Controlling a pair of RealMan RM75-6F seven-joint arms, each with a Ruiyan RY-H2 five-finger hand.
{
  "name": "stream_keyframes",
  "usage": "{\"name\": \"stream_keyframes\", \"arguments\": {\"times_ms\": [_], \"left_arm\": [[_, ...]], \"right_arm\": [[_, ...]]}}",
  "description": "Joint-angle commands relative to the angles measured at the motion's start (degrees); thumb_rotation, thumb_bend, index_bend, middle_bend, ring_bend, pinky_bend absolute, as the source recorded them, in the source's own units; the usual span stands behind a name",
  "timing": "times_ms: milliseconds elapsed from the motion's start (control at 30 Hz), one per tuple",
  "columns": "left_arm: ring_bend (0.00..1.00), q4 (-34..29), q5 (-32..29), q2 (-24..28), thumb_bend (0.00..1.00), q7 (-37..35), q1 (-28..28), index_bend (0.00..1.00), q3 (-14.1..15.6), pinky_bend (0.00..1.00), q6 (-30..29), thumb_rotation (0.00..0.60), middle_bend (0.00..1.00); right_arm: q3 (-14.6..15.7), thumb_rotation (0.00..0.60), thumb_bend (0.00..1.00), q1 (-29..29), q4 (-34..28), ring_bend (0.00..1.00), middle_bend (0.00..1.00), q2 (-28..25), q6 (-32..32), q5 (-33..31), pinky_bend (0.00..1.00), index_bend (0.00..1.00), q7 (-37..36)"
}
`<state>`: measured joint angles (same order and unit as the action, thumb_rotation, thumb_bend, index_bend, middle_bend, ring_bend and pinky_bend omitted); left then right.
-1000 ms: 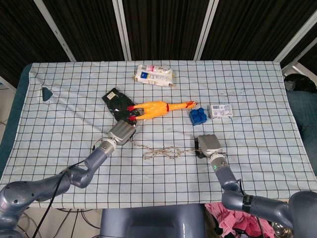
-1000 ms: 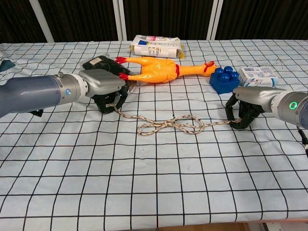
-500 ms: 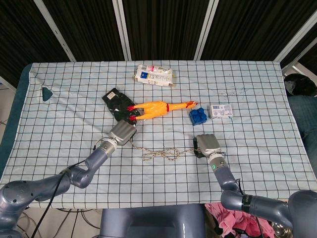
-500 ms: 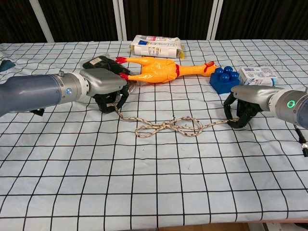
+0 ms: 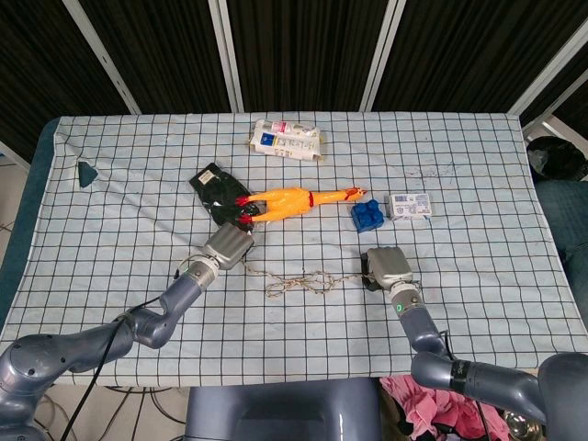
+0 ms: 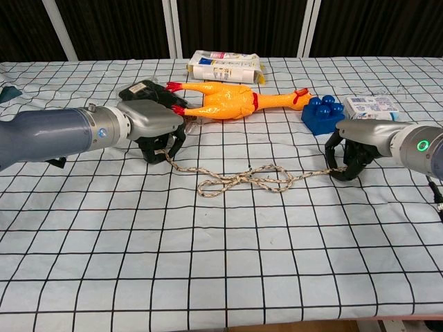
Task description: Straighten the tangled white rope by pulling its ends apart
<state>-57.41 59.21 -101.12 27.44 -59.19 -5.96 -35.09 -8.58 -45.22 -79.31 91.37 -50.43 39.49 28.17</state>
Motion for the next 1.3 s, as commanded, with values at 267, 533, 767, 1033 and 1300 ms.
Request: {"name": "stream_keyframes", "arguments": {"times_ms": [267,533,767,1033,1300], "left_arm": [[0.83,-6.6,1.4,4.9,0.47,0.1,0.2,0.61,-1.3,0.85,-3.6,0.600,0.93],[0.83,-15.5,0.0,12.6,0.47,3.9,0.8,0.61,-1.9,0.85,-7.3,0.600,0.93],[0.83,-19.5,-0.7,18.1,0.47,4.5,2.3,0.62,-1.7,0.85,-10.0,0.600,0.93],[0.83,-19.3,-1.3,21.7,0.47,2.0,4.5,0.62,-1.1,0.85,-10.7,0.600,0.93],[0.83,-15.7,-0.2,21.2,0.47,-1.2,5.8,0.62,0.0,0.85,-9.9,0.600,0.93]], "right_arm": [[-2.6,0.600,0.45,1.7,-5.8,1.00,1.00,-7.8,-3.3,0.8,1.00,0.63,-2.3],[-2.2,0.600,0.45,4.4,-9.8,1.00,1.00,-16.5,-4.3,1.1,1.00,0.63,-3.5],[-2.2,0.600,0.45,5.9,-10.0,1.00,1.00,-20.6,-4.3,1.0,1.00,0.63,-5.3],[-2.0,0.600,0.45,7.4,-7.5,1.00,1.00,-22.7,-2.3,1.1,1.00,0.63,-8.9],[-1.3,0.600,0.45,8.0,-4.0,1.00,1.00,-22.6,-0.2,1.0,1.00,0.63,-10.2]]}}
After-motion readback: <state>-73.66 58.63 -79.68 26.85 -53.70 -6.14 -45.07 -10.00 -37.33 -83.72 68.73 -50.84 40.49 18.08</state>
